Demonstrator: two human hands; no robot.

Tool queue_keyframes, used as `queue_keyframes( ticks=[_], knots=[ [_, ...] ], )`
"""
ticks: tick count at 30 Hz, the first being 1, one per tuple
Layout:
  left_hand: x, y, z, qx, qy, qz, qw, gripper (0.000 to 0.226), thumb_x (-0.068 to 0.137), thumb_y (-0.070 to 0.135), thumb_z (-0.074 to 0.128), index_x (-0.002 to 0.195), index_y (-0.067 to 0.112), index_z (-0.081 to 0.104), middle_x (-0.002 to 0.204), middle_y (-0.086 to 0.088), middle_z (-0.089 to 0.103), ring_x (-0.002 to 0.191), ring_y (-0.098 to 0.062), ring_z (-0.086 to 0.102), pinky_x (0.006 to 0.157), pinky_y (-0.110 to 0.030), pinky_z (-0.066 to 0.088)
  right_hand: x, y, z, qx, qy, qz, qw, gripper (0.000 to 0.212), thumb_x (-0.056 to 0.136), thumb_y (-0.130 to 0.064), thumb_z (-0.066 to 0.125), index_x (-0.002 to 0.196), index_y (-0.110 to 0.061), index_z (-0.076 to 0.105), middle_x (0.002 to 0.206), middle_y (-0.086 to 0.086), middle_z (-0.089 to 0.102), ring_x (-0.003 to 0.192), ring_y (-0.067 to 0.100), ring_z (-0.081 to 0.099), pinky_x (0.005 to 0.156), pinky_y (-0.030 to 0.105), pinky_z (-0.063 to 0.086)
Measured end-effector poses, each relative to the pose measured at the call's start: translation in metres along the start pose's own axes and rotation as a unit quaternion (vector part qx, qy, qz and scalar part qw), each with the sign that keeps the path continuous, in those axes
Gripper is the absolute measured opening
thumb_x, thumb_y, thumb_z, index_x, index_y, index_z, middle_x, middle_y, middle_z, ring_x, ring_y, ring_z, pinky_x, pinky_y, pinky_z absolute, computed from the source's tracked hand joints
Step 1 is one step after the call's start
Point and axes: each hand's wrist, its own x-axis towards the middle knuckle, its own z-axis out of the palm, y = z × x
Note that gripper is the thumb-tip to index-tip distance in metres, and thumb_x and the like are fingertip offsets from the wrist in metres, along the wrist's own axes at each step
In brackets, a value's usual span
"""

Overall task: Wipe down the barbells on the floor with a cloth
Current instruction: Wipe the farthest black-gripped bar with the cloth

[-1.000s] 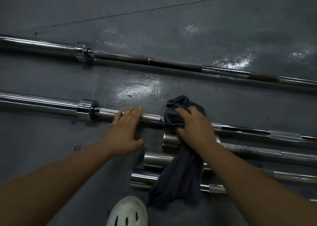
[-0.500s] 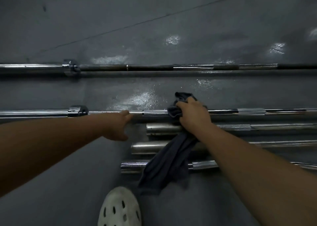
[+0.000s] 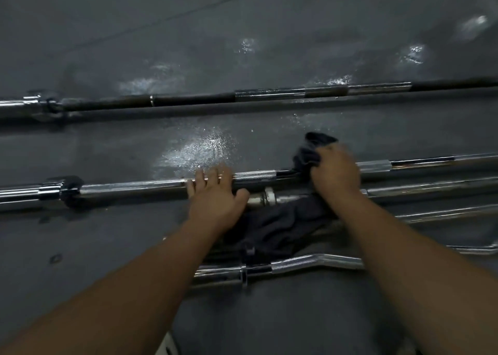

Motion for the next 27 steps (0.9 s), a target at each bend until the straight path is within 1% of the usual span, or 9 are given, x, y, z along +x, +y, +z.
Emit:
queue_keyframes(
  ticks=[2,6,8,11,13,18,19,23,27],
  knots=[
    [0.008,0.021,0.0,0.023,-0.022,0.019,0.999,0.067,0.089,0.055,0.023,0.152,0.031,0.024,0.163,-0.006,0.019,0.15,-0.035,0.008,0.117,-0.058,0.001,-0.005,-0.007,0.007,0.037,0.002,0.01,0.999,0.028,0.08,-0.017,0.059,0.106,-0.015,0.069,0.115,0.015,0.059,0.102,0.039,0.057,0.083,0.041,0.049],
    [0.02,0.066,0.008,-0.09,0.007,0.112,0.99,0.065,0.08,0.047,0.023,0.137,0.02,0.042,0.138,-0.009,0.052,0.131,-0.029,0.045,0.113,-0.047,0.028,-0.035,-0.036,0.026,0.155,-0.083,-0.147,0.973,0.037,0.081,-0.022,0.061,0.117,-0.02,0.067,0.127,0.008,0.058,0.108,0.034,0.056,0.09,0.04,0.049],
    [0.016,0.062,0.007,-0.08,-0.008,0.127,0.989,0.072,0.084,0.047,0.029,0.15,0.018,0.029,0.151,-0.009,0.042,0.139,-0.024,0.035,0.118,-0.044,0.021,-0.024,0.006,0.015,0.143,-0.082,-0.17,0.971,0.049,0.074,-0.022,0.056,0.122,-0.027,0.065,0.129,0.003,0.057,0.114,0.029,0.056,0.095,0.038,0.049],
    [0.015,0.054,0.006,-0.041,-0.033,0.113,0.992,0.078,0.09,0.048,0.038,0.157,0.017,0.012,0.16,-0.01,0.028,0.146,-0.022,0.024,0.12,-0.038,0.012,-0.005,0.068,0.001,0.142,0.007,-0.038,0.989,0.049,0.074,-0.012,0.06,0.122,-0.021,0.066,0.122,0.011,0.061,0.11,0.036,0.059,0.094,0.039,0.05],
    [0.02,0.075,0.009,0.032,-0.044,0.107,0.993,0.081,0.086,0.059,0.033,0.156,0.023,0.015,0.162,-0.007,0.022,0.148,-0.026,0.018,0.12,-0.048,0.008,-0.009,0.055,0.009,0.152,0.006,0.009,0.988,0.049,0.075,-0.017,0.061,0.123,-0.021,0.065,0.125,0.013,0.059,0.111,0.037,0.058,0.094,0.042,0.051],
    [0.016,0.105,0.029,0.087,-0.061,0.105,0.989,0.087,0.09,0.059,0.039,0.158,0.02,0.002,0.166,0.0,-0.003,0.153,-0.022,-0.004,0.118,-0.06,-0.005,-0.022,0.043,0.01,0.105,-0.105,-0.181,0.972,0.066,0.074,-0.034,0.056,0.139,-0.029,0.049,0.144,0.005,0.047,0.128,0.026,0.049,0.102,0.039,0.046],
    [0.016,0.101,0.029,0.091,-0.057,0.11,0.988,0.087,0.09,0.06,0.039,0.158,0.022,0.0,0.166,0.003,-0.005,0.153,-0.02,-0.005,0.119,-0.059,-0.005,-0.013,0.065,0.004,0.084,-0.1,-0.181,0.975,0.066,0.075,-0.035,0.059,0.14,-0.029,0.048,0.142,0.005,0.049,0.126,0.028,0.052,0.099,0.039,0.048],
    [0.022,0.107,0.026,0.089,-0.073,0.073,0.991,0.085,0.09,0.065,0.036,0.158,0.029,0.0,0.166,0.004,-0.004,0.153,-0.022,-0.005,0.119,-0.058,-0.007,0.005,0.113,-0.007,0.045,-0.021,-0.006,0.999,0.058,0.077,-0.033,0.066,0.133,-0.025,0.052,0.129,0.01,0.055,0.118,0.034,0.054,0.09,0.044,0.046],
    [0.017,0.154,0.043,0.089,-0.06,0.028,0.994,0.085,0.088,0.067,0.034,0.157,0.035,-0.004,0.166,-0.004,-0.01,0.151,-0.035,-0.012,0.116,-0.063,-0.011,-0.008,0.088,0.004,0.079,-0.056,-0.084,0.992,0.062,0.077,-0.029,0.065,0.138,-0.027,0.053,0.142,0.007,0.049,0.131,0.029,0.047,0.1,0.046,0.042]
  ],
)
